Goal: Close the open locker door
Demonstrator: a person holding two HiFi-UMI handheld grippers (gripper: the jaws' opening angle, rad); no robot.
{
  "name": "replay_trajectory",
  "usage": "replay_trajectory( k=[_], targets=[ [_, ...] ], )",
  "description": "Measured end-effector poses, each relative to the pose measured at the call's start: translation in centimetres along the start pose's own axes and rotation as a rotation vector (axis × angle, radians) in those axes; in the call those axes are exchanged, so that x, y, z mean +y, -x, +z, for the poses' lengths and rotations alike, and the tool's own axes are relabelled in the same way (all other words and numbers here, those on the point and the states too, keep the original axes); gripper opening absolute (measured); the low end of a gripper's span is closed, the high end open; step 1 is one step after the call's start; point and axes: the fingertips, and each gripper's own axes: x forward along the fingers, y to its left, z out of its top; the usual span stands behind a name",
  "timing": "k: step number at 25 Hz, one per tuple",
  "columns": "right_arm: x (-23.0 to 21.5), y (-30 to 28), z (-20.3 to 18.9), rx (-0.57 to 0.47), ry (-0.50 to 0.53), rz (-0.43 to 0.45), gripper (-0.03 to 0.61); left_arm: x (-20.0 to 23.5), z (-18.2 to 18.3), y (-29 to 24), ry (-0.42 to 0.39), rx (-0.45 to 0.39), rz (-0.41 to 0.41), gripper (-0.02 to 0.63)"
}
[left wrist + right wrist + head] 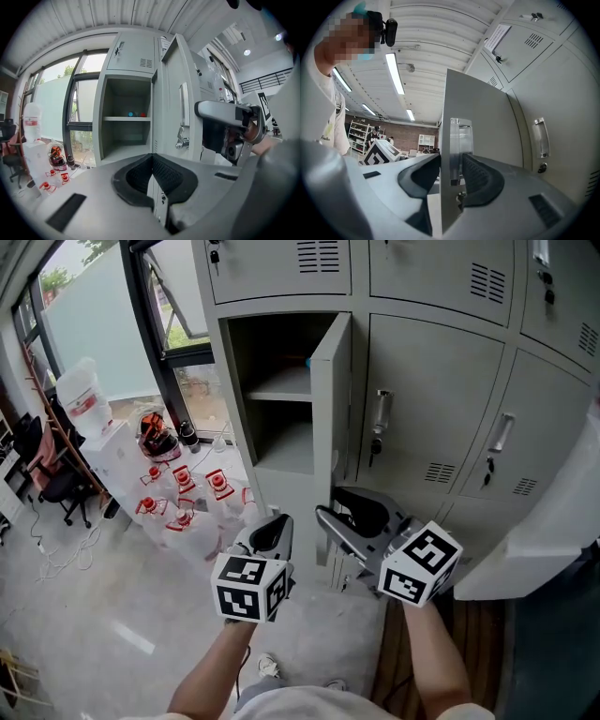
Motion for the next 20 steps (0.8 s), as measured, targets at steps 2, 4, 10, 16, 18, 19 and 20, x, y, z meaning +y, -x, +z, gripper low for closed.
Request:
replay_trajectory(
  k=[2,4,10,16,18,19,20],
  targets=[
    [0.3,-0.9,-0.2,0.001,-0.009,0.005,0.143,0.9,0.0,0.2,0.005,-0.003,0.002,0.006],
    [0.5,-1.9,-0.3,0.001,-0.014,0.007,0.141,1.9,0.0,0.2,0.011,-0.006,0.001,0.006],
    [1.1,-5.2,-0.7,0.006,-0.019,0.003,0.135,4.8,0.1,0.1,0.022,-0.006,-0.008,0.006],
    [1.2,-8.3,-1.2,0.004,-0.009,-0.028,0.133,7.5,0.3,-0.5,0.027,-0.014,-0.025,0.006],
    [1.2,-9.2,-1.3,0.007,0.001,-0.044,0.133,8.3,0.5,-0.7,0.027,-0.017,-0.032,0.006],
    [1.1,-9.6,-1.4,0.007,0.005,-0.054,0.135,8.7,0.6,-0.8,0.027,-0.019,-0.035,0.006],
    [1.1,-10.1,-1.4,0.006,0.008,-0.065,0.133,9.1,0.6,-0.8,0.027,-0.021,-0.038,0.006]
  ],
)
